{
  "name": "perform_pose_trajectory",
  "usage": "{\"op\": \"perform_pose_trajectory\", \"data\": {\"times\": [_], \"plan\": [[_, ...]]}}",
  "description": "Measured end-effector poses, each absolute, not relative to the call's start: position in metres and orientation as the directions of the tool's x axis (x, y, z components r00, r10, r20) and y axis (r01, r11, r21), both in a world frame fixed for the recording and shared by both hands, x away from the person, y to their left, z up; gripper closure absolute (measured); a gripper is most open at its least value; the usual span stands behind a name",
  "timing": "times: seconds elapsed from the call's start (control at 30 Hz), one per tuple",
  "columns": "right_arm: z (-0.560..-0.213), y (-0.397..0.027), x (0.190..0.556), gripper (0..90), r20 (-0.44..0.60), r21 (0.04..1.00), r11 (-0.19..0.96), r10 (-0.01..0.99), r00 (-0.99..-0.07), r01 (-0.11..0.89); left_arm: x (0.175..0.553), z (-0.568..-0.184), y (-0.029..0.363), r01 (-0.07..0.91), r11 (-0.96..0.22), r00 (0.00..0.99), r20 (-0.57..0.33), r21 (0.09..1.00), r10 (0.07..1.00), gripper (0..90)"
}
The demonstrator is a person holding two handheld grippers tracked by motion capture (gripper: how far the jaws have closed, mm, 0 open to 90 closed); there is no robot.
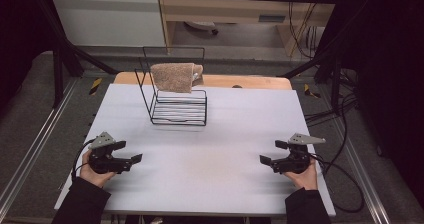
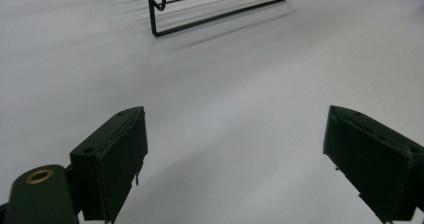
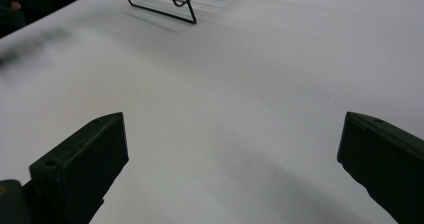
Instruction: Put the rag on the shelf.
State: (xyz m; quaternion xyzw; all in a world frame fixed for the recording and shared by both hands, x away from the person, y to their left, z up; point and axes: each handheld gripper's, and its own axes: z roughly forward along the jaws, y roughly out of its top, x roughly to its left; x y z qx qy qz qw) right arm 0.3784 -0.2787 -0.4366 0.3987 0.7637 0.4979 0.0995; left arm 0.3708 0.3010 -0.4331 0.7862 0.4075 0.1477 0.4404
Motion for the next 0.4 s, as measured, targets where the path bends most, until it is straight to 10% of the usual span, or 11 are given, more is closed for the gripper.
{"op": "perform_pose_trajectory", "data": {"times": [0.4], "plan": [[-0.4432, -0.2814, 0.3733, 0.4, 0.253, 0.836, 0.184, 0.707, -0.66, 0.517, 0.3685, -0.4347, 0.3029, 0.502, -0.279, 0.623, -0.118, 0.819, 0.774, 10.4]]}}
